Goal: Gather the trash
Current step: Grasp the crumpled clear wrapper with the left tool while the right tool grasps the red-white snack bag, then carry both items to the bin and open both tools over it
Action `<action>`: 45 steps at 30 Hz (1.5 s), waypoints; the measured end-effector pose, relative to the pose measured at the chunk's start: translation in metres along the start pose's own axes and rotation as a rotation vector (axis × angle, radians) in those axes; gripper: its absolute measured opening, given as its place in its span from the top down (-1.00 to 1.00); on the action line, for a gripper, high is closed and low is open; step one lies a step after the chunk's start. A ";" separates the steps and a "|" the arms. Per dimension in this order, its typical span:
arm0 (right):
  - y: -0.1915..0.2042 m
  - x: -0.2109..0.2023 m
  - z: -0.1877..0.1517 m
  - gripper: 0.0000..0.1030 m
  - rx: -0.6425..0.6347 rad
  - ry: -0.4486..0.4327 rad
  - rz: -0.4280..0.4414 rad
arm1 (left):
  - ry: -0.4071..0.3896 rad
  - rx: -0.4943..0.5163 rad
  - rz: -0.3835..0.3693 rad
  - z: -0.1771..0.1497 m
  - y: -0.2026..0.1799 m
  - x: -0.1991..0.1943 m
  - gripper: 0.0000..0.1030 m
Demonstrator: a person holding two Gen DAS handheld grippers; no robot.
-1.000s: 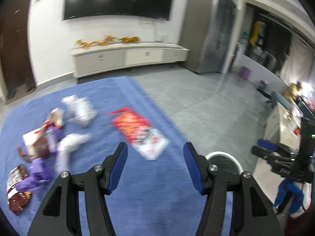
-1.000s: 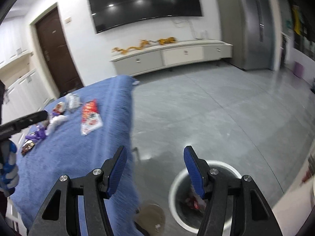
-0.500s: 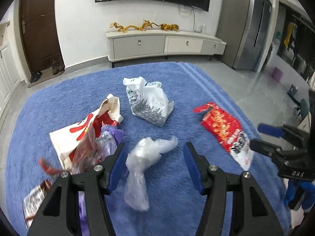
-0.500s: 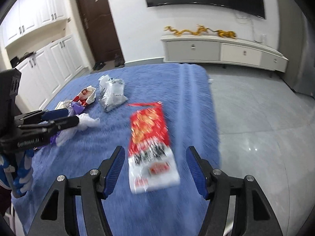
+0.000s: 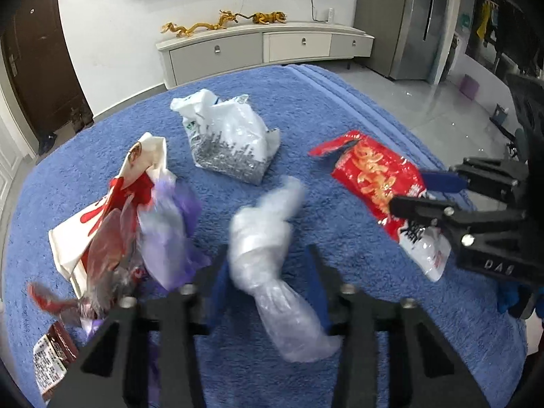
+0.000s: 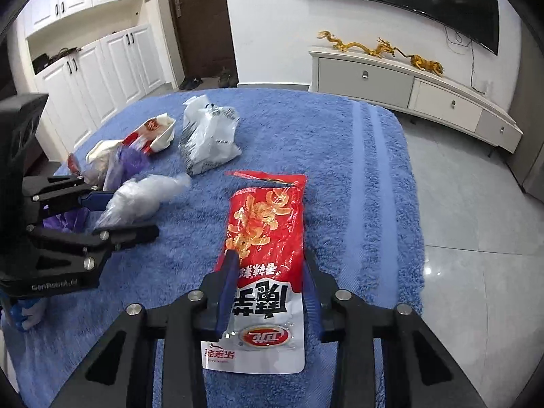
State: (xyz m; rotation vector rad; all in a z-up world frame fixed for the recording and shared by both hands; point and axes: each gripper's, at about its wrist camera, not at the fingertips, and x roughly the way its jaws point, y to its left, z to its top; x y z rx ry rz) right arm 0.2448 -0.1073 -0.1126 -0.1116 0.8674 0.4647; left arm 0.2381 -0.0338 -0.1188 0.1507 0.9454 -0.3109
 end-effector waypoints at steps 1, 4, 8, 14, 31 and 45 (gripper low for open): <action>0.001 -0.002 -0.001 0.41 -0.001 0.000 0.005 | 0.002 -0.006 -0.007 0.000 0.000 -0.001 0.49; 0.002 -0.008 -0.004 0.59 0.003 -0.006 0.031 | -0.013 -0.021 0.002 -0.001 -0.001 -0.008 0.53; 0.005 -0.022 -0.011 0.70 0.020 -0.031 0.062 | -0.027 -0.054 -0.006 -0.006 0.000 -0.020 0.55; 0.009 -0.068 -0.023 0.73 0.062 -0.118 0.107 | -0.078 -0.067 -0.025 -0.015 -0.013 -0.057 0.56; -0.102 -0.233 -0.162 0.73 0.332 -0.268 -0.222 | -0.093 0.213 -0.302 0.003 -0.213 -0.095 0.56; -0.192 -0.173 -0.276 0.69 0.612 -0.025 -0.344 | 0.147 0.337 -0.450 0.001 -0.374 -0.004 0.32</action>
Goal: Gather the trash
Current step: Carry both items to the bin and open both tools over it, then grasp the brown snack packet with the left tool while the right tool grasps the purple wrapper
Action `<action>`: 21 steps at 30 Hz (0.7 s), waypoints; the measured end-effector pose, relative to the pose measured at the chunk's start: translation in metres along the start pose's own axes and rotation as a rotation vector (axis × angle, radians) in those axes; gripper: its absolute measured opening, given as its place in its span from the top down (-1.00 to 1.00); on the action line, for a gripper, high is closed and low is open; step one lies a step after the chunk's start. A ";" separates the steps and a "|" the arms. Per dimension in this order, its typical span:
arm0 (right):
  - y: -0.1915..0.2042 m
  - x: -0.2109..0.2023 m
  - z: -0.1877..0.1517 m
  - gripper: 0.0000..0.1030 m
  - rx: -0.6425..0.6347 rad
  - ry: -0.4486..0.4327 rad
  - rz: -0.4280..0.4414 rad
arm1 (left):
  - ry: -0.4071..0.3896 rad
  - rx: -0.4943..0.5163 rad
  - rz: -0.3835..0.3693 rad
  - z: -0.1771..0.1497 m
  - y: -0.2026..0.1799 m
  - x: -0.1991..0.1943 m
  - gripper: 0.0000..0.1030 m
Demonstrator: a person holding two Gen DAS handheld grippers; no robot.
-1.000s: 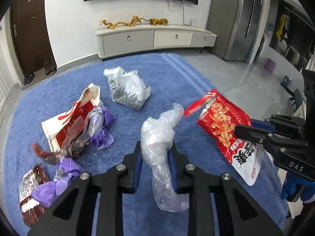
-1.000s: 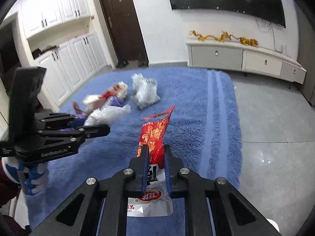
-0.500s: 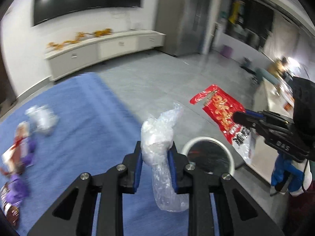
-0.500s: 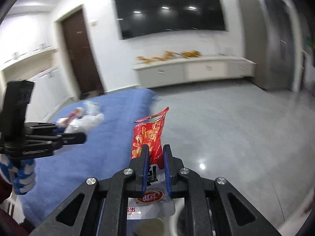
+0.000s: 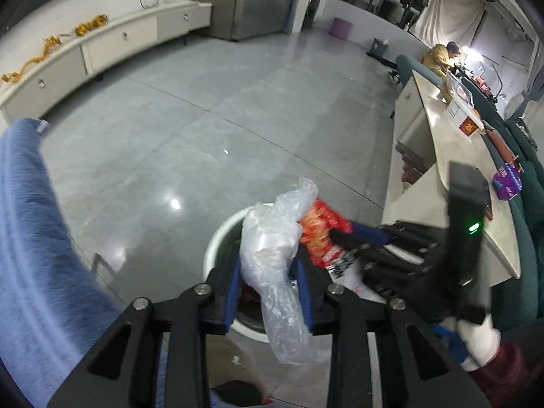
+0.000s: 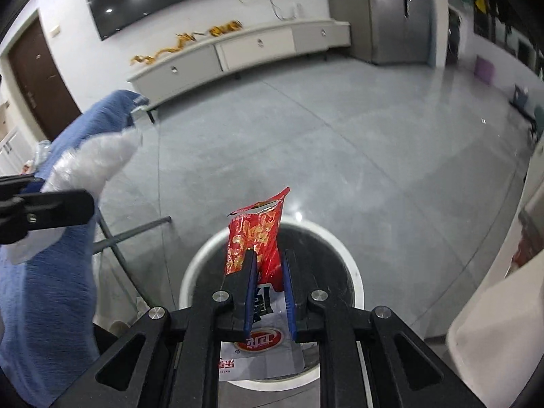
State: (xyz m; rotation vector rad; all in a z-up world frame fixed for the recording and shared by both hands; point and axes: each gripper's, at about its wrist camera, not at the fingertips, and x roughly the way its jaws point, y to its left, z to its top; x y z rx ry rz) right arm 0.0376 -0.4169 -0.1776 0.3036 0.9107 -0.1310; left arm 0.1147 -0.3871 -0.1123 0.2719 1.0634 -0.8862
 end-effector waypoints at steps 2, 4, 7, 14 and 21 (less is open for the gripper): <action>-0.009 0.006 -0.004 0.67 0.023 0.017 -0.005 | 0.010 -0.011 -0.019 0.001 -0.004 0.006 -0.04; -0.016 0.010 -0.007 0.57 0.040 0.033 -0.011 | 0.006 -0.020 -0.023 0.003 -0.007 0.010 -0.21; -0.020 0.009 -0.011 0.23 0.048 0.032 -0.028 | 0.003 -0.028 -0.040 0.006 -0.010 0.011 -0.21; -0.025 -0.020 -0.013 0.19 0.074 -0.037 -0.045 | -0.137 -0.026 -0.020 0.002 -0.010 -0.031 -0.21; -0.017 -0.064 -0.004 0.08 0.101 -0.147 -0.044 | -0.240 -0.017 0.042 -0.008 0.002 -0.087 -0.21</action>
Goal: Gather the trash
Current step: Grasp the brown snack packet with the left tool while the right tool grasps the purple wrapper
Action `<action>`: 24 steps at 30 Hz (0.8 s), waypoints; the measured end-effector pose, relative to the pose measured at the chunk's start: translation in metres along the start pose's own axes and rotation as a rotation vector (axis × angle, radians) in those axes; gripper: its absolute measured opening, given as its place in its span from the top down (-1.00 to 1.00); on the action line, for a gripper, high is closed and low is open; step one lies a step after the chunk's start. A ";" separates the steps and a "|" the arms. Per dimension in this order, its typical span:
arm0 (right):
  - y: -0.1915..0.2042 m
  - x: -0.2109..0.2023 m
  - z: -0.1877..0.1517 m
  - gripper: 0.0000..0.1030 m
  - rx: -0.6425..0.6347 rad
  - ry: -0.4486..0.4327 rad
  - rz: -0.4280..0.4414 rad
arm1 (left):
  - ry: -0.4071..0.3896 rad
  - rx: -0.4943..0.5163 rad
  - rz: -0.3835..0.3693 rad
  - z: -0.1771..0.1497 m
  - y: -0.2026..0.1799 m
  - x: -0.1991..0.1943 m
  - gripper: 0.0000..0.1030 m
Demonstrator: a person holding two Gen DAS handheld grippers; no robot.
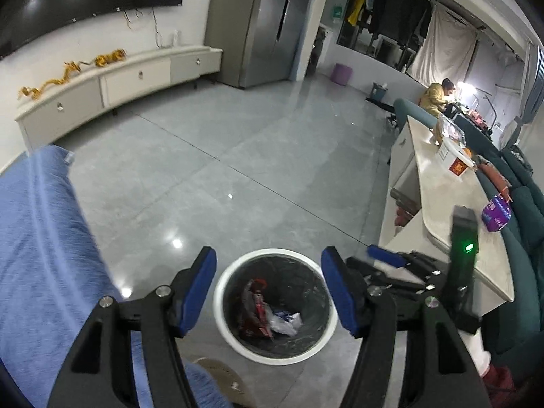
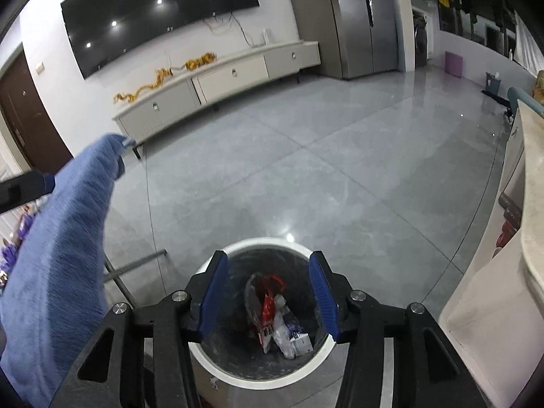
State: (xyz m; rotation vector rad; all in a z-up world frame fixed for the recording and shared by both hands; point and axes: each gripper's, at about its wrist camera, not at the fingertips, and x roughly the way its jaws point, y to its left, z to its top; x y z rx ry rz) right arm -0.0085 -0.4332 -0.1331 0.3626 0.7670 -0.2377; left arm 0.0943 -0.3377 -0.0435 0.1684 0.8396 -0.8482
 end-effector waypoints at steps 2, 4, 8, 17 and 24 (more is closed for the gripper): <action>0.007 -0.011 0.004 0.06 -0.005 -0.024 0.010 | -0.024 0.002 0.027 -0.002 0.006 -0.017 -0.21; 0.019 -0.025 0.008 0.04 -0.025 -0.050 0.024 | -0.049 0.003 0.052 -0.004 0.012 -0.033 -0.21; 0.051 -0.042 0.018 0.03 -0.082 -0.084 0.063 | -0.100 -0.026 0.105 -0.015 0.039 -0.076 -0.21; 0.155 -0.058 0.034 -0.01 -0.245 -0.115 0.208 | -0.185 -0.104 0.285 -0.065 0.122 -0.165 -0.30; 0.262 -0.043 0.035 -0.05 -0.387 -0.055 0.371 | -0.193 -0.189 0.475 -0.134 0.218 -0.227 -0.53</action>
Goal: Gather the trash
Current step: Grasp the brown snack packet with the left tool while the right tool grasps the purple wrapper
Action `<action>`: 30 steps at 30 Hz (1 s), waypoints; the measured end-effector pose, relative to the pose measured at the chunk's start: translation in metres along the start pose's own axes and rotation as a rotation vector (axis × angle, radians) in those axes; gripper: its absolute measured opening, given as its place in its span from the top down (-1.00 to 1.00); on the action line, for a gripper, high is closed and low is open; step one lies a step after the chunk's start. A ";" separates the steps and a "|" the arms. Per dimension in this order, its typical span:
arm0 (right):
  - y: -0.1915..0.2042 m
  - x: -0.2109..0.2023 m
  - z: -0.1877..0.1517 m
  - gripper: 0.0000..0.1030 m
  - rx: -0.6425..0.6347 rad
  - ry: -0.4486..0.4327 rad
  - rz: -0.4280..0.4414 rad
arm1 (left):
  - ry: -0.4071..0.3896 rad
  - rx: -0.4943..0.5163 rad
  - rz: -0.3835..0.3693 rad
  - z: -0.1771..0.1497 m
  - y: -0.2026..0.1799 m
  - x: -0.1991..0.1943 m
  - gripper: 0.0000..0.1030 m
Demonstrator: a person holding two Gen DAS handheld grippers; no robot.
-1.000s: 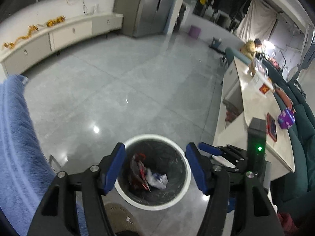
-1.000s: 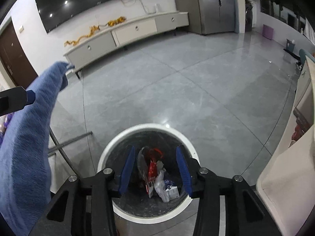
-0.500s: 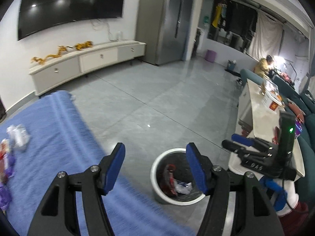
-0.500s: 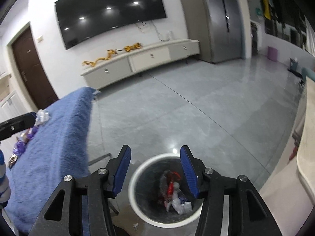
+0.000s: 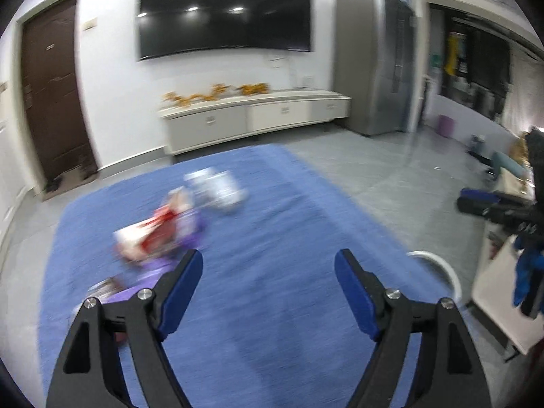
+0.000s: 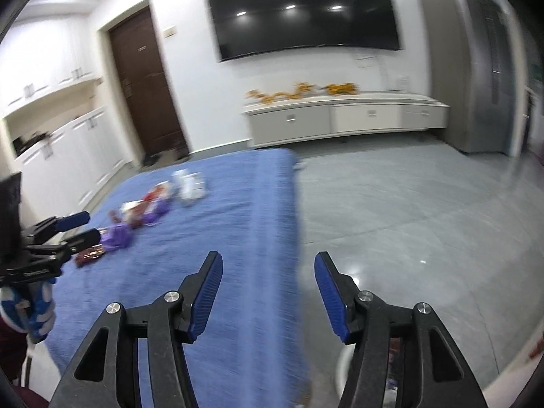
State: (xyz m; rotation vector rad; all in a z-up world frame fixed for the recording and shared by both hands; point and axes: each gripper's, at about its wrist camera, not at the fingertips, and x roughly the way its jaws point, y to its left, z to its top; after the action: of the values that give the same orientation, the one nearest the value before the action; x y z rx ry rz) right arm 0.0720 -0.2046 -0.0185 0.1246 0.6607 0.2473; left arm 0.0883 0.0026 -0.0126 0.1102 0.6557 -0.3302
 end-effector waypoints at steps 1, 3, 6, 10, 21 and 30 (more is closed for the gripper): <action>0.015 0.011 0.005 -0.05 -0.022 0.015 0.030 | 0.007 -0.015 0.029 -0.007 0.020 -0.001 -0.54; 0.040 0.030 0.009 -0.06 -0.057 0.041 0.076 | 0.032 -0.043 0.096 -0.023 0.061 -0.002 -0.54; 0.081 0.063 0.019 -0.08 -0.111 0.090 0.153 | 0.071 -0.041 0.173 -0.040 0.105 0.001 -0.57; 0.136 0.108 0.025 -0.10 -0.167 0.150 0.246 | 0.135 -0.024 0.182 -0.057 0.145 0.012 -0.67; 0.229 0.205 0.022 -0.19 -0.248 0.298 0.356 | 0.260 -0.044 0.081 -0.083 0.178 0.048 -0.67; 0.242 0.247 0.023 0.03 -0.189 0.333 0.384 | 0.267 -0.072 0.068 -0.085 0.187 0.046 -0.28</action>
State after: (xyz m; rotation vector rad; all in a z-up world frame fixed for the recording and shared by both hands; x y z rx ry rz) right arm 0.2288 0.0933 -0.0997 0.0272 0.9385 0.7085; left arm 0.1360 0.1837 -0.1082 0.1087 0.9247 -0.2281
